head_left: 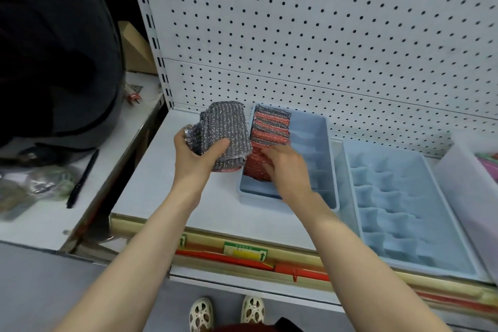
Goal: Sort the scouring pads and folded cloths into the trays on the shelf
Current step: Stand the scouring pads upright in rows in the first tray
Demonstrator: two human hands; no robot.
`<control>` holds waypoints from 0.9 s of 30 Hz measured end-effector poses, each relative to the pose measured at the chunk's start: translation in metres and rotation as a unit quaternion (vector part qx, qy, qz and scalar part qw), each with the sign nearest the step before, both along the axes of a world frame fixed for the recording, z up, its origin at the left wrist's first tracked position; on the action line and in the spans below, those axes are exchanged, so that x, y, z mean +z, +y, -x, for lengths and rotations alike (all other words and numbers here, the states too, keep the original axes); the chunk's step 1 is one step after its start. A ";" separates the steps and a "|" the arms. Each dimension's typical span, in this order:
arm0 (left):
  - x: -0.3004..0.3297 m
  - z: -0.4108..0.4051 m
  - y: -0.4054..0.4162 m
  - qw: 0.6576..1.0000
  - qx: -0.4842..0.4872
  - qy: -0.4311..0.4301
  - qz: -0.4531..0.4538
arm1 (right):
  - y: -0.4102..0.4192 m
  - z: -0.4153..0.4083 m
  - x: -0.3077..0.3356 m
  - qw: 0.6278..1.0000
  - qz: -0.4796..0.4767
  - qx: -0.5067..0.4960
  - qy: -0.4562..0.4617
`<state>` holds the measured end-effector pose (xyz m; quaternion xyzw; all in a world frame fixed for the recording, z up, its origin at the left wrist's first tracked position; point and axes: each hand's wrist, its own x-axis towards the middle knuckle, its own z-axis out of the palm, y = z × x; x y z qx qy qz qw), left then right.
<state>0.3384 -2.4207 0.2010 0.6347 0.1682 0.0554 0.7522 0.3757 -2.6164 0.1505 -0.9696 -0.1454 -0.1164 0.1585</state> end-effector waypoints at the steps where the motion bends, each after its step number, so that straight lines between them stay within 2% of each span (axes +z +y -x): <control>1: 0.000 0.000 -0.001 1.000 -0.001 -0.002 -0.002 | 0.004 0.003 0.012 0.997 -0.080 -0.009 -0.010; 3: 0.001 0.000 -0.005 1.000 -0.005 -0.007 -0.011 | 0.012 0.012 0.042 0.960 -0.278 -0.035 0.017; 5: 0.001 0.000 -0.012 0.999 -0.013 -0.019 -0.030 | 0.021 0.018 0.067 0.912 -0.397 -0.035 0.100; 7: 0.005 0.000 -0.019 0.998 -0.025 -0.035 -0.046 | 0.025 0.019 0.075 0.873 -0.455 -0.024 0.173; 9: 0.008 0.000 -0.025 0.997 -0.042 -0.047 -0.049 | 0.024 0.016 0.077 0.832 -0.518 -0.027 0.197; 13: 0.009 -0.002 -0.024 0.997 -0.054 -0.045 -0.036 | 0.008 0.008 0.075 0.773 -0.588 -0.043 0.233; 15: 0.009 -0.003 -0.024 0.997 -0.049 -0.044 -0.043 | 0.000 0.004 0.073 0.764 -0.588 -0.048 0.261; 17: 0.010 -0.005 -0.021 0.998 -0.018 -0.040 -0.048 | -0.010 0.002 0.070 0.804 -0.531 -0.083 0.257; 20: 0.012 -0.011 -0.011 0.999 0.030 -0.028 -0.012 | -0.026 0.009 0.059 0.921 -0.341 -0.080 0.169; 21: 0.012 -0.012 -0.008 0.999 0.038 -0.025 -0.005 | -0.030 0.013 0.053 0.946 -0.283 -0.065 0.145; 24: 0.012 -0.010 -0.002 0.999 0.045 -0.023 -0.002 | -0.031 0.024 0.040 0.983 -0.167 -0.034 0.074; 27: 0.009 -0.006 -0.002 0.999 0.034 -0.024 -0.003 | -0.025 0.023 0.034 0.993 -0.110 -0.045 -0.022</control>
